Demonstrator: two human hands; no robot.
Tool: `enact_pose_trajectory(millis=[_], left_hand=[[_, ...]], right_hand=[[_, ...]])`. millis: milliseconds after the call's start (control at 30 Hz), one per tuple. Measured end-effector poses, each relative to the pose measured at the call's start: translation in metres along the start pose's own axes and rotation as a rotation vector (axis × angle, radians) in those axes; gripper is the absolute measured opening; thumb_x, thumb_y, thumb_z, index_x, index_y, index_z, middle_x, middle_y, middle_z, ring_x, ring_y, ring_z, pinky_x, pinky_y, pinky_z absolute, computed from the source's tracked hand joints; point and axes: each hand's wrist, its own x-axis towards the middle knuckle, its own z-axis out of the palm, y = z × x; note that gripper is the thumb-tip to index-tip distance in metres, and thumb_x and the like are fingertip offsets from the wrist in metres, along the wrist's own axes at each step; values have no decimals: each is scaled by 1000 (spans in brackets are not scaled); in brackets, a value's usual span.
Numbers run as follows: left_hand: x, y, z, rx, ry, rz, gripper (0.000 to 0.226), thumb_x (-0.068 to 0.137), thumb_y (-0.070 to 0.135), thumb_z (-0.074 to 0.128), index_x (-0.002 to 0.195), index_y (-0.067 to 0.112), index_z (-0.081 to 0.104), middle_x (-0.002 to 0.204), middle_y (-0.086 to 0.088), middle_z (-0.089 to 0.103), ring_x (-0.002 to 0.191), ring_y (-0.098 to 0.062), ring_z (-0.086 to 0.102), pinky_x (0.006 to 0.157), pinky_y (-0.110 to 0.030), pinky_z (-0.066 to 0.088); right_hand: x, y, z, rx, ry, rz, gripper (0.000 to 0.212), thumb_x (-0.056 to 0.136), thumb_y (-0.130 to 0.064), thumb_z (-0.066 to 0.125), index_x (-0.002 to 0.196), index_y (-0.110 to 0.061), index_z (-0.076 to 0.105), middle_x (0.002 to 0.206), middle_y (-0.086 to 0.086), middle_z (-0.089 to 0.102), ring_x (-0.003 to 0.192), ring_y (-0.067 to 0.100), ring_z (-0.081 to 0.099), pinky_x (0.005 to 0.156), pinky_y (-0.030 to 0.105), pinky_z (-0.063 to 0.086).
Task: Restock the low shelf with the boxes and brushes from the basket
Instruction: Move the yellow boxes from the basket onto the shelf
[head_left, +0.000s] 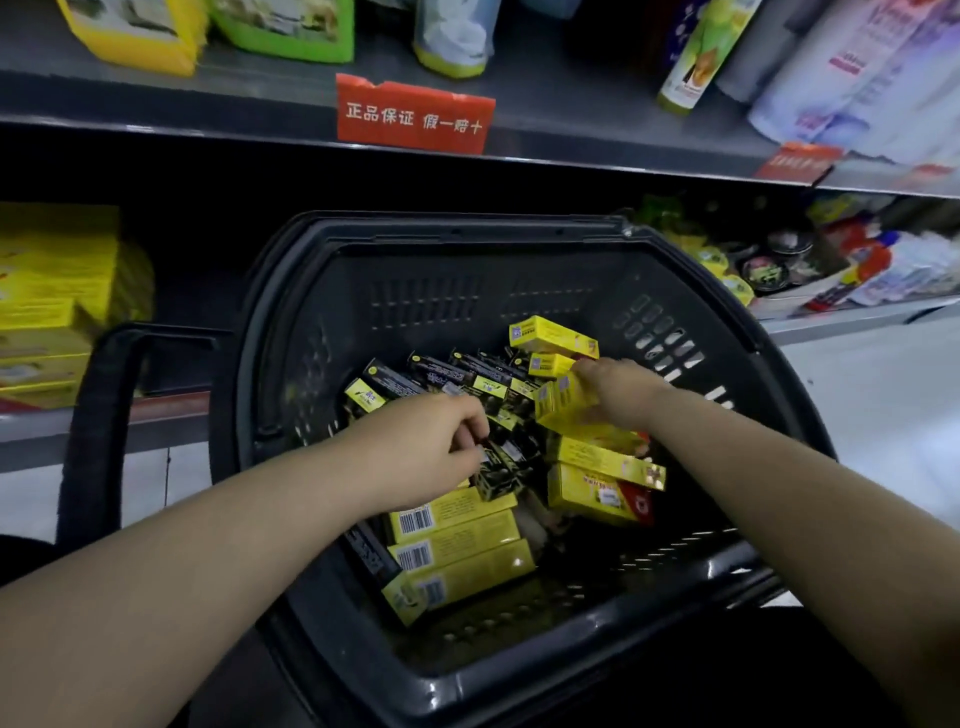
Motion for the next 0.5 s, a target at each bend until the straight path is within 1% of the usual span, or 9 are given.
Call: enact_pose_trajectory(millis=[67, 133, 200, 233, 300, 367, 433, 467, 500], left_hand=[[4, -1, 1, -53, 41, -16, 27, 92, 30, 52, 118, 25, 54, 102, 16, 61, 91, -4, 59, 85, -32, 50], [7, 0, 3, -165, 103, -63, 41, 92, 40, 51, 129, 24, 45, 117, 11, 56, 100, -7, 57, 90, -32, 48], [11, 1, 3, -348, 139, -151, 59, 90, 50, 49, 140, 24, 32, 125, 8, 50, 111, -12, 53, 94, -35, 46], [12, 2, 3, -451, 142, -199, 65, 88, 53, 49, 143, 24, 28, 128, 6, 50, 113, -14, 53, 94, -35, 45], [14, 3, 2, -638, 149, -278, 61, 88, 53, 50, 139, 23, 35, 120, 5, 57, 105, -12, 57, 80, -29, 46], [14, 2, 1, -786, 191, -318, 34, 89, 46, 55, 114, 24, 52, 100, 8, 62, 88, -6, 60, 67, -23, 44], [14, 0, 0, -888, 219, -343, 15, 88, 41, 58, 89, 26, 57, 90, 6, 67, 84, -9, 63, 77, -30, 51], [14, -2, 0, -914, 219, -353, 16, 88, 41, 59, 85, 25, 58, 89, 4, 69, 85, -13, 65, 83, -34, 51], [13, -4, -1, -920, 219, -368, 17, 88, 41, 60, 84, 24, 60, 88, 2, 70, 85, -14, 65, 85, -35, 50]], right_hand=[[-10, -10, -19, 193, 39, -17, 63, 85, -48, 61, 134, -12, 41, 121, 11, 57, 104, 27, 57, 86, 36, 47], [-23, -27, -36, 564, 71, -24, 52, 86, -52, 58, 117, -11, 54, 102, 6, 65, 83, 14, 63, 73, 28, 49], [-37, -49, -48, 1005, -55, -53, 42, 87, -51, 56, 102, -13, 64, 97, 5, 69, 75, 13, 65, 75, 25, 51], [-42, -59, -51, 1135, -125, -80, 39, 88, -49, 55, 98, -14, 66, 95, 4, 70, 75, 14, 65, 79, 27, 52], [-48, -75, -53, 1228, -174, -159, 33, 89, -47, 52, 93, -18, 68, 88, -1, 71, 74, 13, 66, 84, 29, 51], [-46, -80, -53, 1289, -178, -209, 33, 92, -47, 48, 93, -21, 67, 88, -2, 72, 81, 15, 68, 88, 31, 52], [-41, -74, -52, 1336, -175, -214, 41, 94, -51, 40, 104, -20, 64, 96, 1, 72, 91, 18, 68, 88, 31, 53], [-36, -68, -49, 1301, -151, -188, 44, 94, -53, 38, 110, -20, 62, 100, 2, 71, 94, 19, 68, 87, 30, 54], [-30, -59, -43, 1177, -100, -150, 44, 94, -52, 39, 115, -18, 60, 104, 3, 70, 99, 21, 66, 87, 31, 52]])
